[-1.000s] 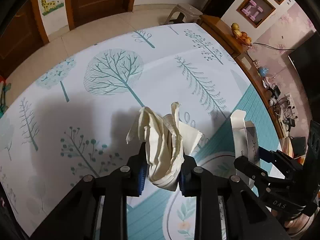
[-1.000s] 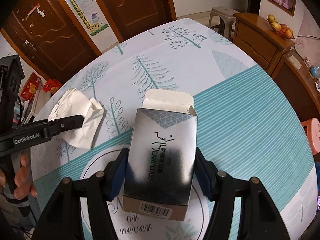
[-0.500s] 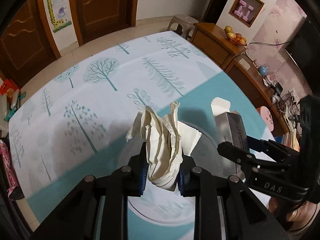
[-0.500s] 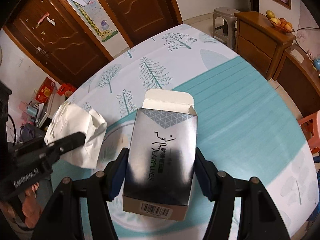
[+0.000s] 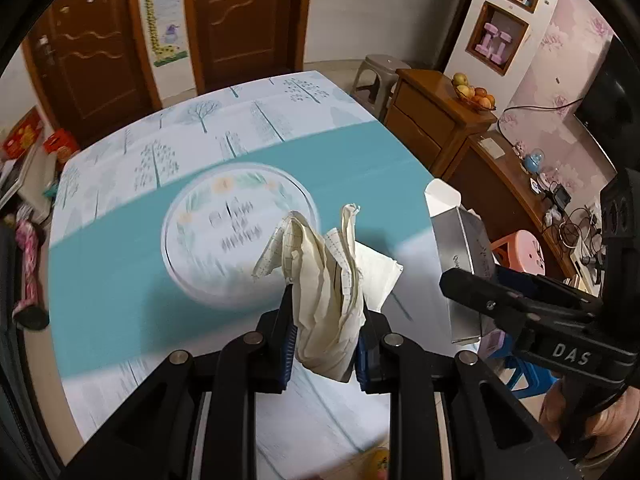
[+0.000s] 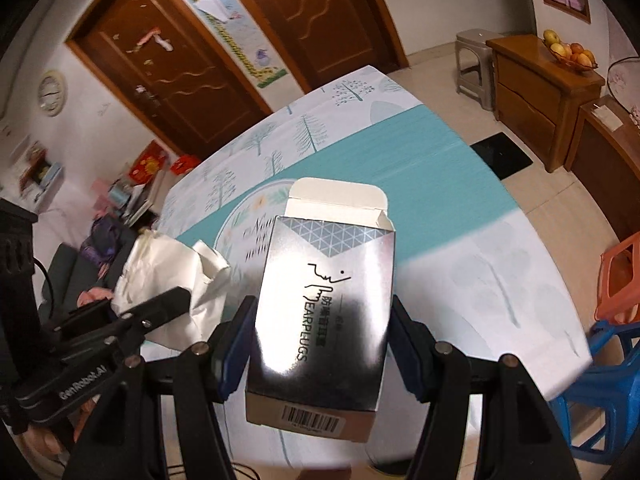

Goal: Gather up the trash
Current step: 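Carry the tissue and silver earplug box with both grippers over the bin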

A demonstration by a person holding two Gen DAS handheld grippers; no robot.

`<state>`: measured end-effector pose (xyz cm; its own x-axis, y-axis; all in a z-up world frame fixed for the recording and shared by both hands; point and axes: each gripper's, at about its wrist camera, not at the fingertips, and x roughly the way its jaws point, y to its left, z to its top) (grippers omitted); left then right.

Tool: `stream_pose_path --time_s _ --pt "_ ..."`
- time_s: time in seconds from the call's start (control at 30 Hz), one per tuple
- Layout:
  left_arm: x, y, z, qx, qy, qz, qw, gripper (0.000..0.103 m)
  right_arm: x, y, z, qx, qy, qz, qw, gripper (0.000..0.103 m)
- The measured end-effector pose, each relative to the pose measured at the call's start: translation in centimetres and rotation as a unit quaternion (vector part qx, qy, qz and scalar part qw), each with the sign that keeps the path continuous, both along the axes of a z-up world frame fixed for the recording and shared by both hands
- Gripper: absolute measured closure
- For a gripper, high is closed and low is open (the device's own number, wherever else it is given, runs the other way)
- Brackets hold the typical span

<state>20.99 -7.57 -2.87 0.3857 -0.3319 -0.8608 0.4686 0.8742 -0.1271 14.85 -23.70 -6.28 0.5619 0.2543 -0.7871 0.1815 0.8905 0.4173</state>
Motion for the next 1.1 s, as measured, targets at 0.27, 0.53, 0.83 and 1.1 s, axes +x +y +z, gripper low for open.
stream_pose_path --time_s 0.27,0.53,0.83,1.1 --pt "-10.8 -1.4 -0.3 0.011 0.007 0.049 0.9987 0.081 -9.3 -2.1 0.3 0.009 0.005 0.043 0.999 0.040" --pt "-16.6 -1.3 -2.9 0.040 0.036 0.070 0.9961 0.081 -14.7 -1.6 -3.1 0.042 0.053 0.056 0.996 0.040" --pt "-19.5 -0.5 -8.0 0.054 0.059 0.081 0.9935 0.081 -18.7 -0.2 -9.6 0.066 0.117 0.048 0.990 0.040" --pt "-21.6 0.4 -15.3 0.056 0.109 0.071 0.9899 0.081 -21.3 1.0 -15.8 0.060 0.166 0.034 0.984 0.040"
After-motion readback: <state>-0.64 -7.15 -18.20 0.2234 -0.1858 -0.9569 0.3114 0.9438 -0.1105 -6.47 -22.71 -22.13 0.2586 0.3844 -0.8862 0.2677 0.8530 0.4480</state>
